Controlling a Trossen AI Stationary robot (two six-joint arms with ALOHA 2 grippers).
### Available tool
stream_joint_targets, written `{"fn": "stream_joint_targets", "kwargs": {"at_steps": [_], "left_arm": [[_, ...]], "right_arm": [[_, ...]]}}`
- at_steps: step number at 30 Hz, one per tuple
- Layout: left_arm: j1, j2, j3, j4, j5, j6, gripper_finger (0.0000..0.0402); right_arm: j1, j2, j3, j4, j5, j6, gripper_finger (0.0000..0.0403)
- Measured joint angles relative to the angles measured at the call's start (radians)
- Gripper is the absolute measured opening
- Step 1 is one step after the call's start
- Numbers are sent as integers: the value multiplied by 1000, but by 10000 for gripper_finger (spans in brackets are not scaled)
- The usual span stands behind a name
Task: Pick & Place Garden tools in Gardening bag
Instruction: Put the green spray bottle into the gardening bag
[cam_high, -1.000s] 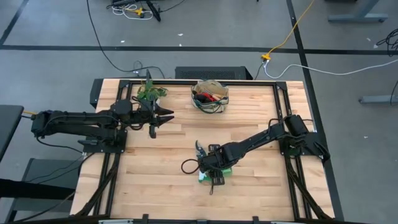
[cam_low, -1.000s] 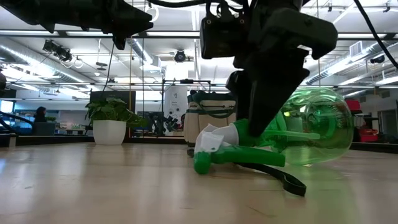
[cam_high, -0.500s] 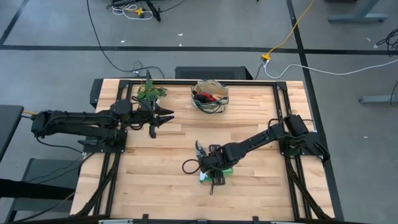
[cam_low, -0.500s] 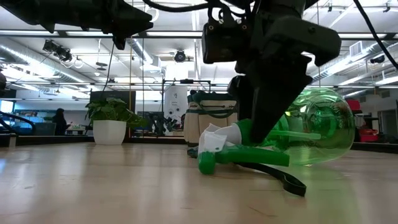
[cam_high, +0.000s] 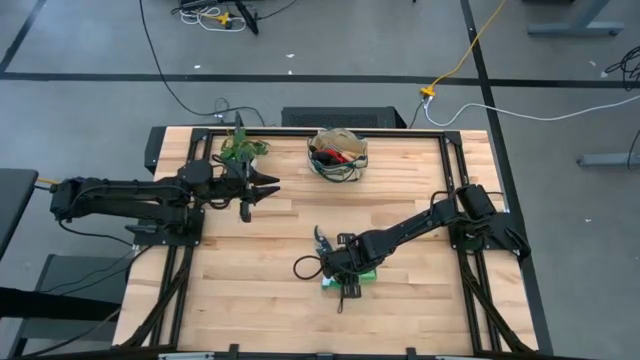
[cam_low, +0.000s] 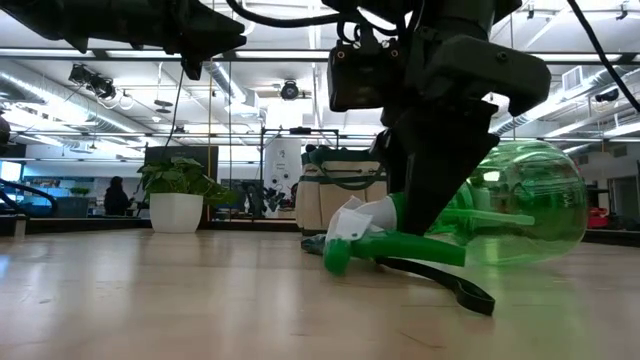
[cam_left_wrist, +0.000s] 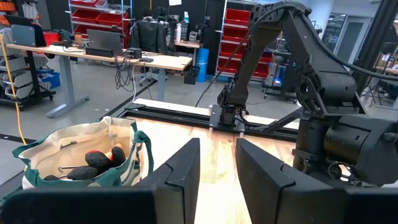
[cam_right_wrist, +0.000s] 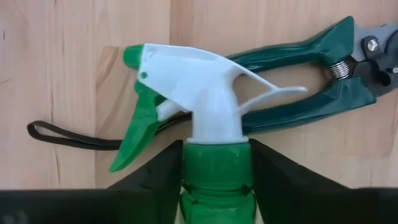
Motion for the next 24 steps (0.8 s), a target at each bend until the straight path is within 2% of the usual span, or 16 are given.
{"fn": "stream_joint_targets", "kwargs": {"at_steps": [4,17,24], "left_arm": [[0,0,0,0,0,0,108],[0,0,0,-3,0,0,108],[0,0,0,-8,0,0,108]], "right_arm": [[0,-2,1,0,-3,22,131],[-15,-40,50,-10,-20,9,131],[-34,-82,102,-17,42,-41,131]]}}
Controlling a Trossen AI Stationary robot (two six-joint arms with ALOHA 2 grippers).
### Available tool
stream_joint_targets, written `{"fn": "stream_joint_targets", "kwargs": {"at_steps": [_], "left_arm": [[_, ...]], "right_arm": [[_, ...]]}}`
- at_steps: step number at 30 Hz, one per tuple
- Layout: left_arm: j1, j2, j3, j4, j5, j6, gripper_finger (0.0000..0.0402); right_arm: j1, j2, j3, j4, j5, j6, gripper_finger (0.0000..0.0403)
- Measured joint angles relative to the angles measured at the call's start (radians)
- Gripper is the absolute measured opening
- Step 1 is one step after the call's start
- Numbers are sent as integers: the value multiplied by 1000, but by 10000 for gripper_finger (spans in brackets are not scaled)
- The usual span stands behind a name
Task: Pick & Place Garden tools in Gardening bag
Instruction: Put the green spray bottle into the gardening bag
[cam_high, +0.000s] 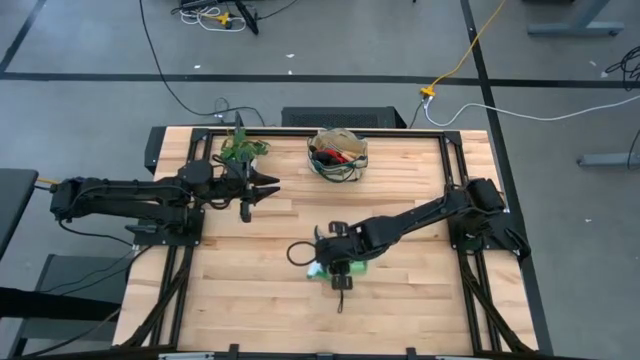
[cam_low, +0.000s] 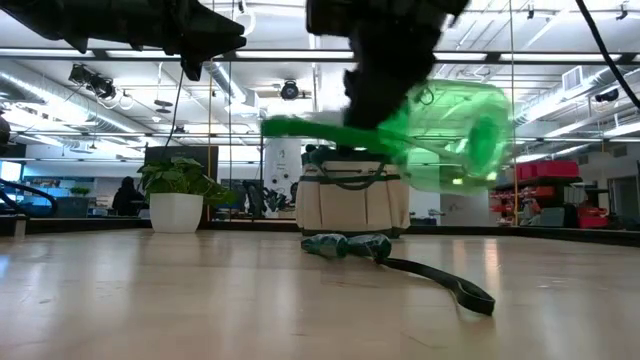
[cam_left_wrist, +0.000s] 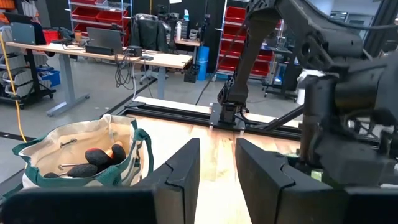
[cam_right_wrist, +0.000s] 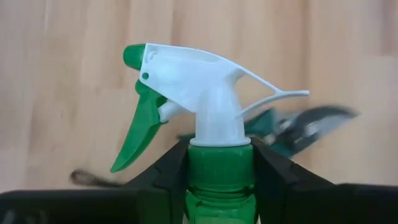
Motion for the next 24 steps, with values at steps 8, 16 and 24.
{"fn": "stream_joint_targets", "kwargs": {"at_steps": [8,16,24], "left_arm": [[0,0,0,-1,0,0,108],[0,0,0,-1,0,0,108],[0,0,0,-7,0,-2,108]], "right_arm": [[-37,-63,11,11,140,-31,131],[-78,-113,11,55,262,-66,131],[-114,-143,11,116,331,-122,131]]}}
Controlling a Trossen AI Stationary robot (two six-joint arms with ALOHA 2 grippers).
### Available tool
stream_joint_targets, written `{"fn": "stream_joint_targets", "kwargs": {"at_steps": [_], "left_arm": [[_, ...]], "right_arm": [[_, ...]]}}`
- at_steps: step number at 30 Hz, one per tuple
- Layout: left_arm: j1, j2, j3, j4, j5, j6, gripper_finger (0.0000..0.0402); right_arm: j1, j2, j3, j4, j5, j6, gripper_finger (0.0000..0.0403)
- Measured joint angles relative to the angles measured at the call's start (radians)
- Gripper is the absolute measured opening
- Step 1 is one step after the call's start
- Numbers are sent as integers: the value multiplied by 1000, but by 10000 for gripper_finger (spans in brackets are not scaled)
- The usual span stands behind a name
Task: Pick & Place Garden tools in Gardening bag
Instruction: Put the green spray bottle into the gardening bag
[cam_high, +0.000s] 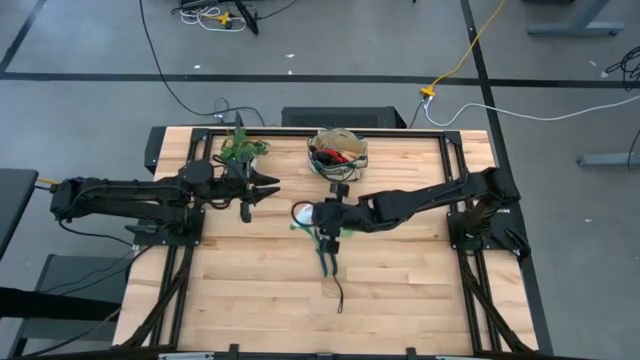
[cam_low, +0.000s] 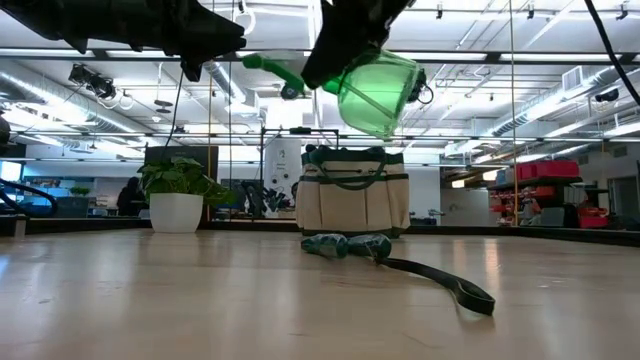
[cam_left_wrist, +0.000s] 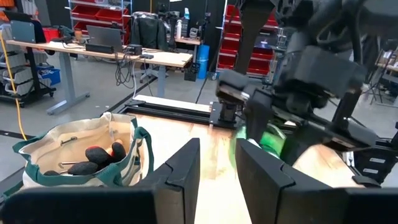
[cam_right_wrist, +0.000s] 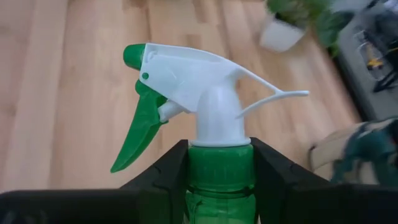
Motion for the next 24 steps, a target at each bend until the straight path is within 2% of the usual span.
{"fn": "stream_joint_targets", "kwargs": {"at_steps": [13,24], "left_arm": [[0,0,0,-7,0,0,108],[0,0,0,-6,0,-1,108]], "right_arm": [[-63,-46,0,58,109,-42,131],[-129,-56,0,108,135,-81,131]]}}
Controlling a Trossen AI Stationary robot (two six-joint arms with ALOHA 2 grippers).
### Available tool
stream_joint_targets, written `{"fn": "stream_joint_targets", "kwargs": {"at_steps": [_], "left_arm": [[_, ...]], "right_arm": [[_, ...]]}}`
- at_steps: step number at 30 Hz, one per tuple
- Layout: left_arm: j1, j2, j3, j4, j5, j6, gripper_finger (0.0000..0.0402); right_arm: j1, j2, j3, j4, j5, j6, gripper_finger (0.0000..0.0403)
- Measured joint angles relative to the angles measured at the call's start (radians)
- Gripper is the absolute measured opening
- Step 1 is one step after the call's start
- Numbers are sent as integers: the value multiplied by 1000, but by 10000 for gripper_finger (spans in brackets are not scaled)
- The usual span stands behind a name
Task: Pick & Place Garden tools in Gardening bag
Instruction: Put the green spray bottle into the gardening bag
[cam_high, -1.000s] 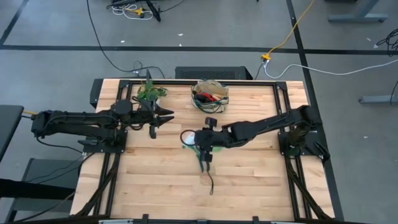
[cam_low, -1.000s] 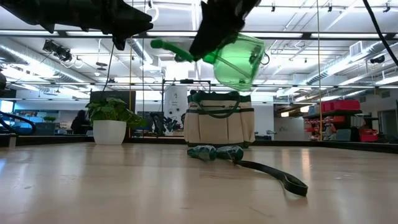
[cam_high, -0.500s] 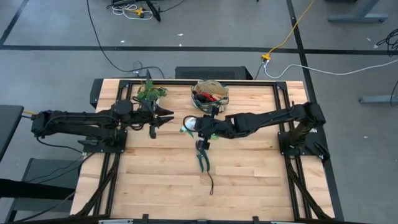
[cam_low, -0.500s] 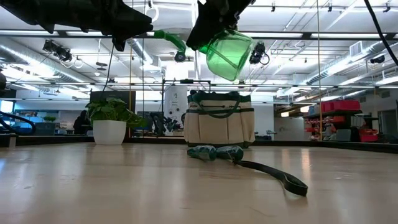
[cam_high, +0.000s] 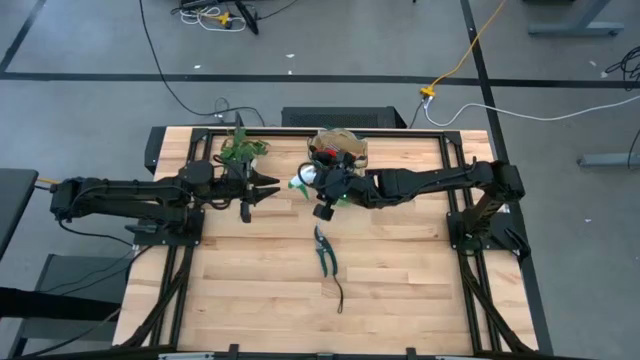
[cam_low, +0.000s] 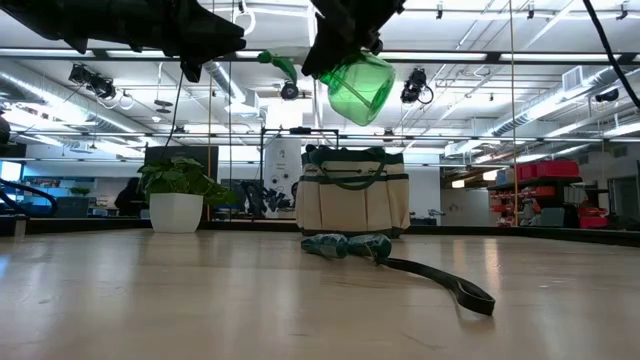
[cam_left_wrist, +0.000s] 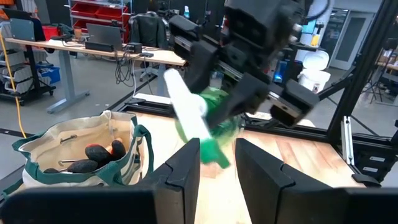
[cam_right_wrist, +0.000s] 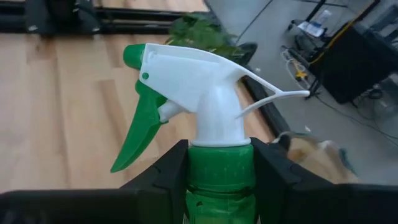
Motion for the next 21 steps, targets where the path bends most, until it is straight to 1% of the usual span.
{"fn": "stream_joint_targets", "kwargs": {"at_steps": [15,18,21], "left_arm": [[0,0,0,0,0,0,108],[0,0,0,0,0,0,108],[0,0,0,-1,1,0,108]], "right_arm": [[-90,-11,-2,71,-2,-22,131],[-107,-43,-2,91,-14,-34,131],[-137,-74,-10,118,-60,-33,131]]}}
